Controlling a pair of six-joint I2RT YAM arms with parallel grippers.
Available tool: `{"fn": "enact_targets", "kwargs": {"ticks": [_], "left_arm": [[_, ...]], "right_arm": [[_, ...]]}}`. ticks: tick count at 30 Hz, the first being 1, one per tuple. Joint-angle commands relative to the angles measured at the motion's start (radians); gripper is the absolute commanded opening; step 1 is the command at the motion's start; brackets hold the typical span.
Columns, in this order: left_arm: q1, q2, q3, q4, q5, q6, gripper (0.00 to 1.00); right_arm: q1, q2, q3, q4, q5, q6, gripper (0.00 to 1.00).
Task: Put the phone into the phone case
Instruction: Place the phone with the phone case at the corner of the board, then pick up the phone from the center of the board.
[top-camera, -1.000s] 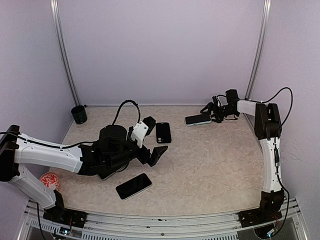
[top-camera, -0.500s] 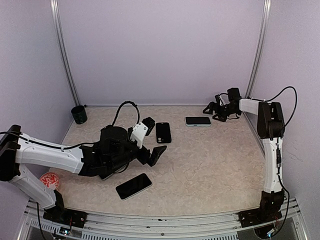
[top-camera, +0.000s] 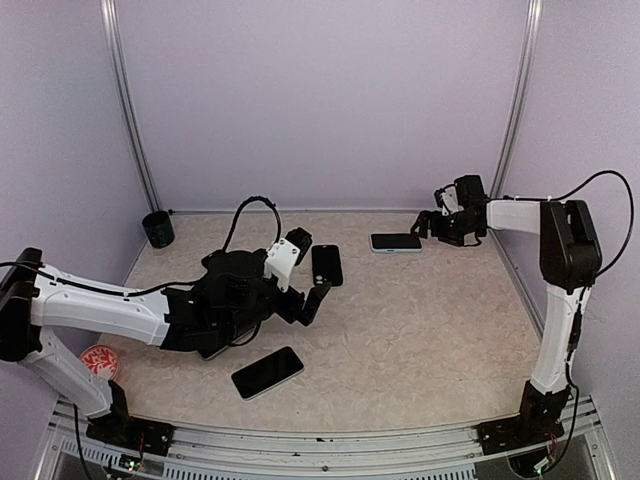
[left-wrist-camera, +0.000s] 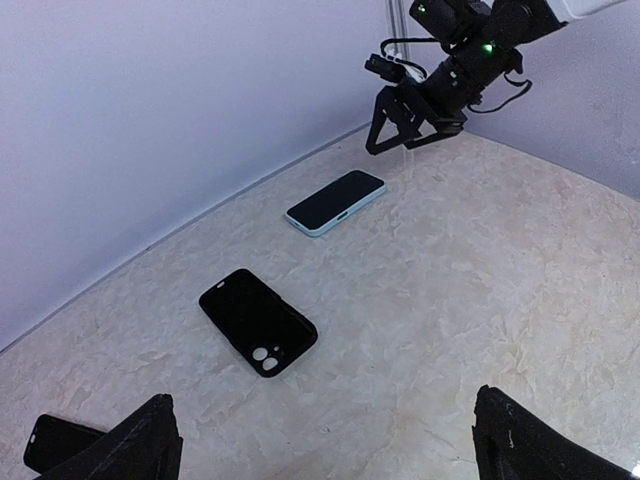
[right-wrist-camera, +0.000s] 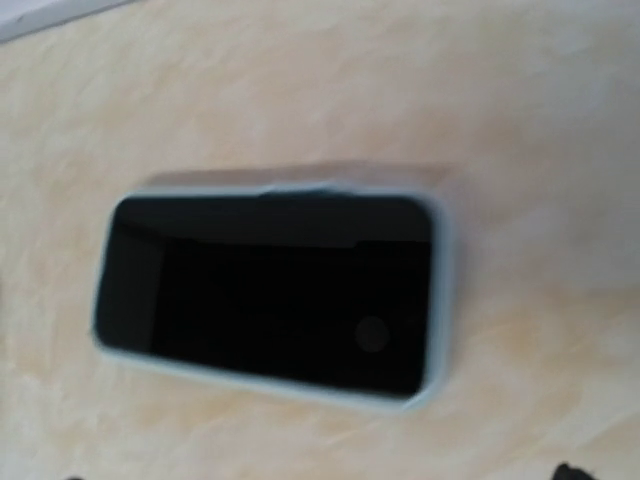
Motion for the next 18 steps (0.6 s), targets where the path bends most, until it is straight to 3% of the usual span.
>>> {"fn": "enact_targets", "kwargs": {"ticks": [1, 9, 18], "left_arm": [[0.003, -0.05, -0.007, 0.026, -0.037, -0.007, 0.99], [0.018, -0.071, -0.064, 0.014, 0.087, -0.014, 0.99], [0.03, -0.1, -0.13, -0.068, 0.172, -0.025, 0.99]], "right_arm": [[0.096, -0.099, -0.123, 0.084, 0.132, -0.019, 1.0], [0.232, -0.207, -0.29, 0.161, 0.163, -0.002, 1.0], [0.343, -0.309, -0.454, 0.271, 0.069, -0.034, 1.0]]}}
